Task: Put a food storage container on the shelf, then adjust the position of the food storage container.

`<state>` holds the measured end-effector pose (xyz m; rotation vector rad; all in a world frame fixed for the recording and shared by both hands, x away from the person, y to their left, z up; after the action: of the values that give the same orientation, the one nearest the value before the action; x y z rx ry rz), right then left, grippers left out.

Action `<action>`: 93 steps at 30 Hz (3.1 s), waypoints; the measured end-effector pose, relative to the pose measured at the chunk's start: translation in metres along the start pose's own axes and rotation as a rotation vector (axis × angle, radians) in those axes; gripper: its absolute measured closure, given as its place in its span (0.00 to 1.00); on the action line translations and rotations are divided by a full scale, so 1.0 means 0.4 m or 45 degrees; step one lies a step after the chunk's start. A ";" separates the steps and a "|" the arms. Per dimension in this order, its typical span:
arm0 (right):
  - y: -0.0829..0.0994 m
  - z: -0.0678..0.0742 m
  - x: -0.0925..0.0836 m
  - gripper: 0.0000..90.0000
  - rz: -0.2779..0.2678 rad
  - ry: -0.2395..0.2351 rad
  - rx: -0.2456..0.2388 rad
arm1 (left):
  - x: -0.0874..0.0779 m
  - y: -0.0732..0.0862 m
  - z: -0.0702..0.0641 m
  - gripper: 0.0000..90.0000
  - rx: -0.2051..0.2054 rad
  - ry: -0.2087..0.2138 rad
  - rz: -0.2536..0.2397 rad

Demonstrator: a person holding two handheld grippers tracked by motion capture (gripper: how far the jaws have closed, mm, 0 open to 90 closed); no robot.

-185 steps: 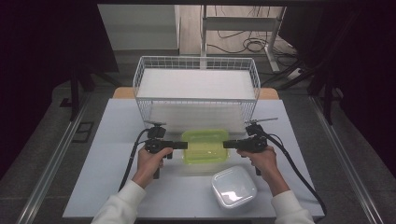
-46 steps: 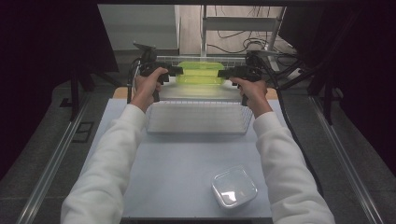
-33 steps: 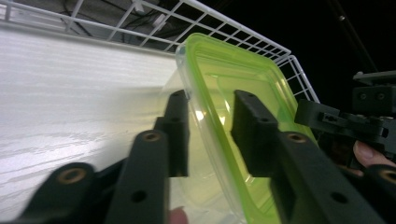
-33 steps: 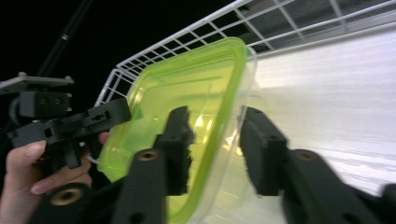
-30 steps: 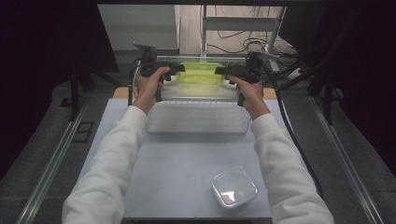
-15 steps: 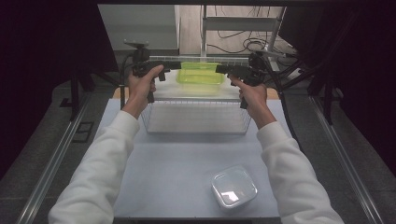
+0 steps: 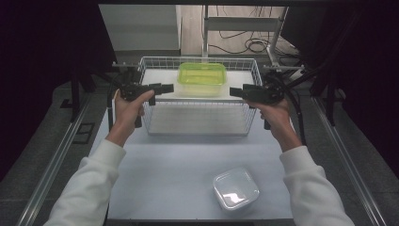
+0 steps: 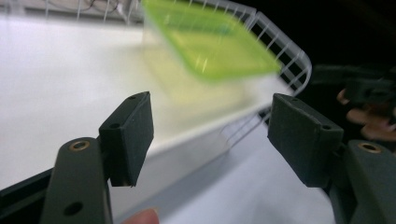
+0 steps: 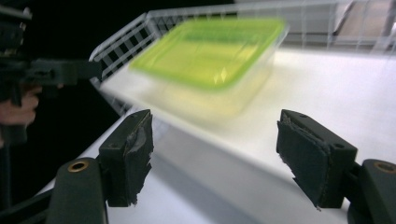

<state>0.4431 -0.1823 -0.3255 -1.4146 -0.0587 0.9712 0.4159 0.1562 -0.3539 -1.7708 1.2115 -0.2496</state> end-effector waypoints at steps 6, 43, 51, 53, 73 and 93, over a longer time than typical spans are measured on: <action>0.091 0.014 -0.033 0.30 0.059 -0.037 -0.104 | -0.027 0.111 -0.013 0.35 0.025 0.004 0.060; 0.416 -0.002 -0.087 0.34 0.291 0.002 -0.098 | -0.034 0.419 0.015 0.32 0.021 -0.066 0.320; 0.423 0.002 -0.092 0.38 0.320 0.007 -0.144 | -0.040 0.425 0.004 0.31 0.023 -0.078 0.329; 0.429 0.003 -0.106 0.42 0.316 0.017 -0.172 | -0.039 0.433 -0.002 0.31 0.022 -0.084 0.339; 0.523 0.046 -0.199 0.94 0.460 -0.119 -0.362 | 0.012 0.440 0.015 0.30 0.033 -0.082 0.420; 0.678 0.130 -0.180 0.99 0.779 -0.286 -0.648 | 0.012 0.445 0.020 0.30 0.013 -0.078 0.422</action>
<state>0.2251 -0.2227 -0.5049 -1.8281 -0.0407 1.7079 0.3129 0.1452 -0.4991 -1.5278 1.4321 -0.0080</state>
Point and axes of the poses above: each handheld gripper's, and its own axes: x roughly forward along the jaws, y roughly out of its underside, z roughly to its left, the point moved 4 cm from there along x, roughly forward along the jaws, and after that the axes turned 10 degrees about y, right-handed, at the moved point
